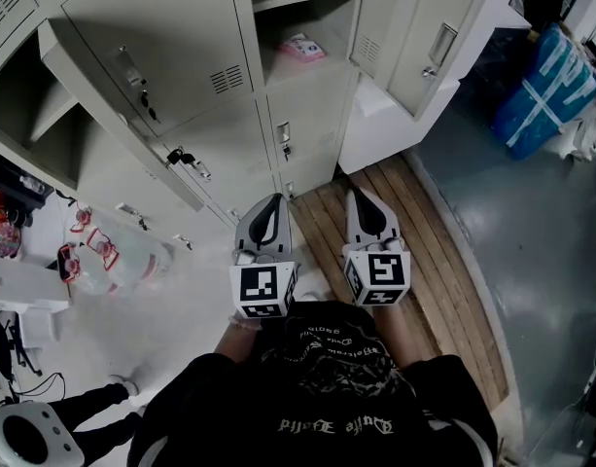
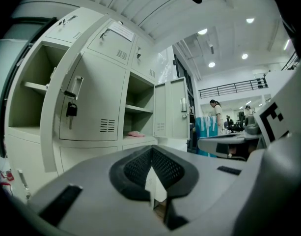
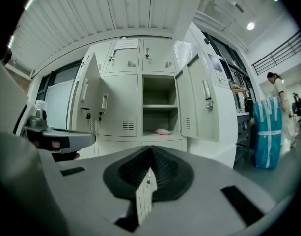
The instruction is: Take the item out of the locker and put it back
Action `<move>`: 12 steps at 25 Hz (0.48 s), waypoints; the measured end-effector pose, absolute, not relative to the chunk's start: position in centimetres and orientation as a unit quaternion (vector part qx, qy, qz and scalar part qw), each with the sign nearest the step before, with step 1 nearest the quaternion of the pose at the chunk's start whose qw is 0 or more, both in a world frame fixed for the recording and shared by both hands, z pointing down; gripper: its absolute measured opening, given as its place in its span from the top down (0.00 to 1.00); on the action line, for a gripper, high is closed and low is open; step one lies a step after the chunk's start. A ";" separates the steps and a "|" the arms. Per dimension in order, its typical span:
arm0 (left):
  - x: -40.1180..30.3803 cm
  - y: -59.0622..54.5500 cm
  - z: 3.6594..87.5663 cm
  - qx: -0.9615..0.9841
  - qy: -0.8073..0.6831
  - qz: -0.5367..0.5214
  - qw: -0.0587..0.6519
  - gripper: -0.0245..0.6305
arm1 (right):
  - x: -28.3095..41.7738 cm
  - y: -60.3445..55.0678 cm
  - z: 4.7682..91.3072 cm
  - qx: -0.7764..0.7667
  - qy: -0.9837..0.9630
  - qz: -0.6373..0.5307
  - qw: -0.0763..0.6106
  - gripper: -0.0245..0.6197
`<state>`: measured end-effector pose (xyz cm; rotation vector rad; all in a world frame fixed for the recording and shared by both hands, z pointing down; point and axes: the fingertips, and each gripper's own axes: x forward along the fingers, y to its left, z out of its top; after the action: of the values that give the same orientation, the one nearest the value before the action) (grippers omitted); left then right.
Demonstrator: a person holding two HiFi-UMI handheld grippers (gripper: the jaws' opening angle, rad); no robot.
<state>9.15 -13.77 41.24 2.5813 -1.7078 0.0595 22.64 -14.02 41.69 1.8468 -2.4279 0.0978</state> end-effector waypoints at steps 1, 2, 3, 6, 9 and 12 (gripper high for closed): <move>9.1 -13.8 41.4 0.833 -0.552 0.021 0.024 0.95 | 22.6 -14.0 41.8 0.604 -0.795 0.032 0.046 0.95; 9.1 -13.8 41.5 0.834 -0.551 0.022 0.025 0.95 | 22.5 -14.0 41.8 0.603 -0.796 0.031 0.047 0.95; 9.1 -13.7 41.5 0.834 -0.551 0.023 0.026 0.95 | 22.4 -14.0 41.9 0.602 -0.796 0.031 0.048 0.95; 9.1 -13.8 41.5 0.834 -0.551 0.023 0.026 0.95 | 22.3 -14.0 41.9 0.601 -0.797 0.029 0.050 0.96; 9.0 -13.9 41.5 0.834 -0.551 0.023 0.026 0.95 | 22.3 -14.1 41.8 0.601 -0.797 0.027 0.052 0.95; 9.1 -13.9 41.5 0.834 -0.551 0.024 0.025 0.95 | 22.3 -14.1 41.8 0.600 -0.798 0.025 0.051 0.96</move>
<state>9.07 -13.93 41.51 2.5770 -1.7048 0.0729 22.31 -14.11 41.81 1.8279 -2.4279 0.0776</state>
